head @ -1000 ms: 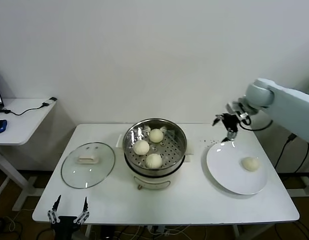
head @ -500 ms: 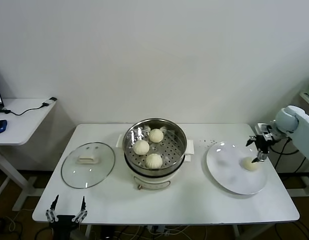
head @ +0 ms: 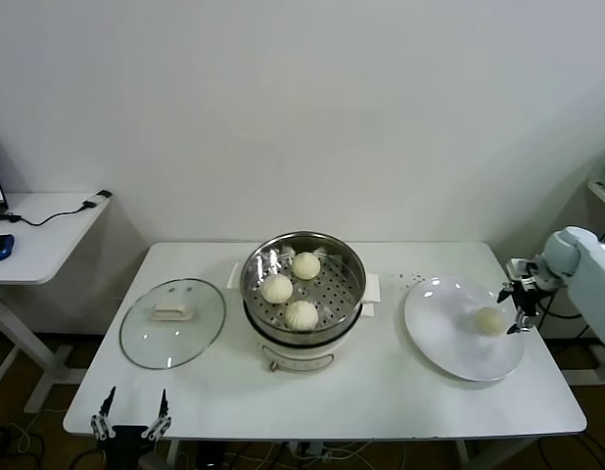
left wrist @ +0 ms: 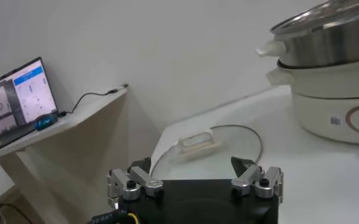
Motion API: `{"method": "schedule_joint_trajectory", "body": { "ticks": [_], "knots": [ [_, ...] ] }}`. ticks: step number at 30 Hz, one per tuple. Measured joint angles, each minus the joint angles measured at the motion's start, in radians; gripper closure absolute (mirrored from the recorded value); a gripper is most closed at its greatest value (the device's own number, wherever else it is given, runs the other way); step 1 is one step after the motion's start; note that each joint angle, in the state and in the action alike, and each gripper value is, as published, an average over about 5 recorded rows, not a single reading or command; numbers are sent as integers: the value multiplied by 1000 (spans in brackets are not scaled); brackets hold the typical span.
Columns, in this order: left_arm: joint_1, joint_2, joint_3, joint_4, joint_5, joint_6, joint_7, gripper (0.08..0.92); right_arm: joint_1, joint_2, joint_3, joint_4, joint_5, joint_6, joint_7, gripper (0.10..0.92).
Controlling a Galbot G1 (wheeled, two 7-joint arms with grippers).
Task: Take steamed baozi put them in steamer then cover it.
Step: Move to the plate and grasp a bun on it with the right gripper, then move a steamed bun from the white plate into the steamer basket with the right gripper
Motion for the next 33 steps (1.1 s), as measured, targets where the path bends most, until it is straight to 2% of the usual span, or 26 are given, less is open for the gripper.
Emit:
{"method": "schedule_joint_trajectory", "body": {
  "ticks": [13, 23, 33],
  "knots": [
    [-2, -3, 0, 8, 10, 0, -1, 177, -10, 65, 40, -81, -59, 31, -9, 205],
    [-5, -3, 3, 9, 11, -1, -1, 177, -1, 82, 57, -107, -72, 46, -20, 292],
    [3, -2, 3, 5, 4, -11, 0, 177, 38, 76, 22, -98, -26, 42, -31, 319]
  ]
}}
